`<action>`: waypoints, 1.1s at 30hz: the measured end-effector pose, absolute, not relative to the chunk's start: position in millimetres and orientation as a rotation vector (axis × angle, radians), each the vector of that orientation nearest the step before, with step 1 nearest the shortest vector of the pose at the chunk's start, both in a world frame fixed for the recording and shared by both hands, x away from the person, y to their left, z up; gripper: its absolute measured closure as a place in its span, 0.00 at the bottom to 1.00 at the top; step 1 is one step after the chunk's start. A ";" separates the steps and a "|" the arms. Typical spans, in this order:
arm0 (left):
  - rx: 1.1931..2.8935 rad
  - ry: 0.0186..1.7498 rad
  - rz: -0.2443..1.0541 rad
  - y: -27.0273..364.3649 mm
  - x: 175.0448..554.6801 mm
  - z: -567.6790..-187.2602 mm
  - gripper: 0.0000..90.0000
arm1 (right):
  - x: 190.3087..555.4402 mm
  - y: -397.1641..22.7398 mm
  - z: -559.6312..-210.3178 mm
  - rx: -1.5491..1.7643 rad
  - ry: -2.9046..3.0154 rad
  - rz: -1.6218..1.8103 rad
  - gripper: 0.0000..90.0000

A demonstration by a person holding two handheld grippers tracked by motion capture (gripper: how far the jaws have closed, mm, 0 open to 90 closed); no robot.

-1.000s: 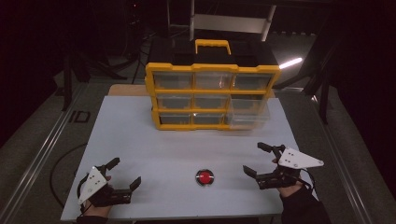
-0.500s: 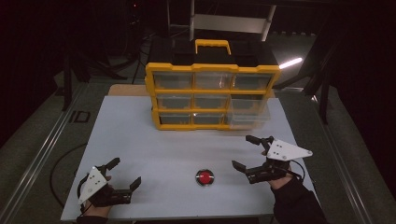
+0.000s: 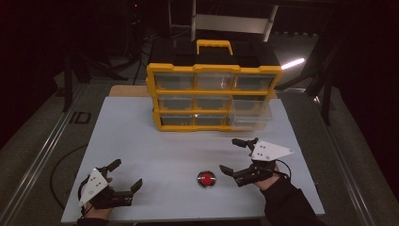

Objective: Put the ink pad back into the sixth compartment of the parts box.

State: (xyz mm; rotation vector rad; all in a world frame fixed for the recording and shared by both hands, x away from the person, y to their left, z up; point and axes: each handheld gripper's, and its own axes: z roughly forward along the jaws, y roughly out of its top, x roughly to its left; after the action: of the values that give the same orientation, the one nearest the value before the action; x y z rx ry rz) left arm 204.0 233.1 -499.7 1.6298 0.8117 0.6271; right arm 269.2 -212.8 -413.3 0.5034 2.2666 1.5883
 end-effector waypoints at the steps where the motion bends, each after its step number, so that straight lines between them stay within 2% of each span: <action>1: 1.630 0.812 0.627 233.1 204.0 -499.7 0.00 | 269.2 -212.8 -413.3 0.503 2.267 1.588 0.08; 20: 1.627 0.814 0.625 233.6 203.9 -500.0 0.00 | 276.3 -185.2 -453.6 0.489 2.406 1.573 0.08; 33: 1.628 0.815 0.623 233.6 204.0 -500.1 0.00 | 276.9 -168.9 -488.0 0.456 2.535 1.441 0.09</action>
State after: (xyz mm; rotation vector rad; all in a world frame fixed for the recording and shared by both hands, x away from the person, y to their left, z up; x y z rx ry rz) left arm 204.0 233.6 -500.1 1.6278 0.8149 0.6229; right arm 276.9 -168.9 -488.0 0.4564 2.5349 1.4407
